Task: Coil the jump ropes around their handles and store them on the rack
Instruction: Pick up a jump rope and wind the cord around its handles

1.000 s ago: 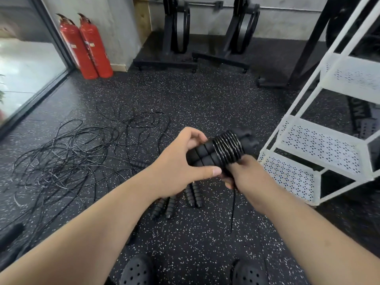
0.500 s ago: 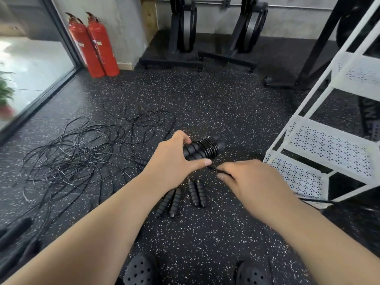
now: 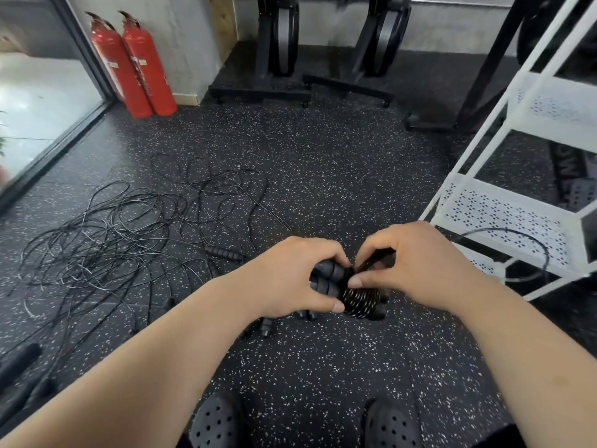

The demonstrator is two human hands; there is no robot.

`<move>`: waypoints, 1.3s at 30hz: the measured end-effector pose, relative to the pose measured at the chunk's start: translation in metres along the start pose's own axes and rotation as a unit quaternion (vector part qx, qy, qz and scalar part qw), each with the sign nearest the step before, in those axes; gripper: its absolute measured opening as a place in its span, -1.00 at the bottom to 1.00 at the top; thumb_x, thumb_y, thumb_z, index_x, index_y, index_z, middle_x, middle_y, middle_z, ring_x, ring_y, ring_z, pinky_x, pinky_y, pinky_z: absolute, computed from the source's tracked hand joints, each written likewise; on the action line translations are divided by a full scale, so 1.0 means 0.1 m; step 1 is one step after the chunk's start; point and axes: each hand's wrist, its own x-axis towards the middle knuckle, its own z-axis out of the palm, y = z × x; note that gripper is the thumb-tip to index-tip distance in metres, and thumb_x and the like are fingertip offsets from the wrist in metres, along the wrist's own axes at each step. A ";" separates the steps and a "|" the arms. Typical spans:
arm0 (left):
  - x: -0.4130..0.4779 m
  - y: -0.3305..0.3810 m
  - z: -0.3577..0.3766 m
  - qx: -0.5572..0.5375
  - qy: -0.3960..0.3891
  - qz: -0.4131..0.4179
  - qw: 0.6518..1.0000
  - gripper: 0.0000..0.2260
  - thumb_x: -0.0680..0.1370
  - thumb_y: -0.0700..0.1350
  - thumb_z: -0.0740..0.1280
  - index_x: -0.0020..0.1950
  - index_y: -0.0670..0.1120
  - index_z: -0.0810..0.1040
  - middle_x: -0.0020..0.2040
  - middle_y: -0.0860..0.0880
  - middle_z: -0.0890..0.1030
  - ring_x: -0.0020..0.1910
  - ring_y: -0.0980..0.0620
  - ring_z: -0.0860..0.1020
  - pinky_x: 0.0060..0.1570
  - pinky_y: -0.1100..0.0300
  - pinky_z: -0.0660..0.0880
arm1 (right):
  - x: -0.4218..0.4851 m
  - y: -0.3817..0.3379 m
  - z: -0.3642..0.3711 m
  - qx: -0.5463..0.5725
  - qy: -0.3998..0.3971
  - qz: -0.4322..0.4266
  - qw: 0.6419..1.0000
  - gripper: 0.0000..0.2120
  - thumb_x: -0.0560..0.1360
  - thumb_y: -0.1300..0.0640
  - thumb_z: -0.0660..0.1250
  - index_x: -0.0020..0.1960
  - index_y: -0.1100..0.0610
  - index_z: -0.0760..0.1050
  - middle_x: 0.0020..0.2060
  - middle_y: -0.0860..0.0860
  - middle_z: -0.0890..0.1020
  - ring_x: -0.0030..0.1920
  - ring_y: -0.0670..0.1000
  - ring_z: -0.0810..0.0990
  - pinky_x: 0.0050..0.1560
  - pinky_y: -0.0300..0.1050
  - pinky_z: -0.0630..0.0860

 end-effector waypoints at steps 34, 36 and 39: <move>0.11 -0.09 0.04 -0.428 0.255 -0.167 0.851 -0.75 0.61 -0.06 0.52 0.27 -0.01 0.62 0.13 -0.03 0.73 -0.07 0.04 0.71 0.02 0.19 0.63 | 0.17 -0.08 0.62 0.092 0.032 0.079 0.992 -0.72 0.77 -0.02 0.16 -0.02 -0.09 0.58 -0.36 -0.07 0.61 -0.43 -0.11 0.49 -0.36 -0.14 0.39; 0.12 -0.12 0.01 -0.380 0.296 -0.192 0.855 -0.75 0.59 -0.03 0.55 0.24 0.02 0.63 0.09 0.03 0.72 -0.13 0.12 0.71 -0.09 0.32 0.59 | 0.12 -0.17 0.63 0.050 0.003 0.058 0.997 -0.81 0.76 -0.02 0.18 0.09 -0.10 0.57 -0.30 -0.10 0.62 -0.39 -0.14 0.53 -0.37 -0.20 0.34; 0.11 -0.19 0.00 -0.279 0.316 -0.222 0.879 -0.71 0.54 0.04 0.57 0.21 0.09 0.62 0.08 0.13 0.67 -0.03 0.20 0.65 -0.05 0.32 0.53 | 0.03 -0.31 0.65 -0.036 -0.016 0.033 0.999 -0.79 0.76 -0.07 0.17 0.26 -0.06 0.53 -0.18 -0.06 0.66 -0.25 -0.04 0.61 -0.28 -0.08 0.45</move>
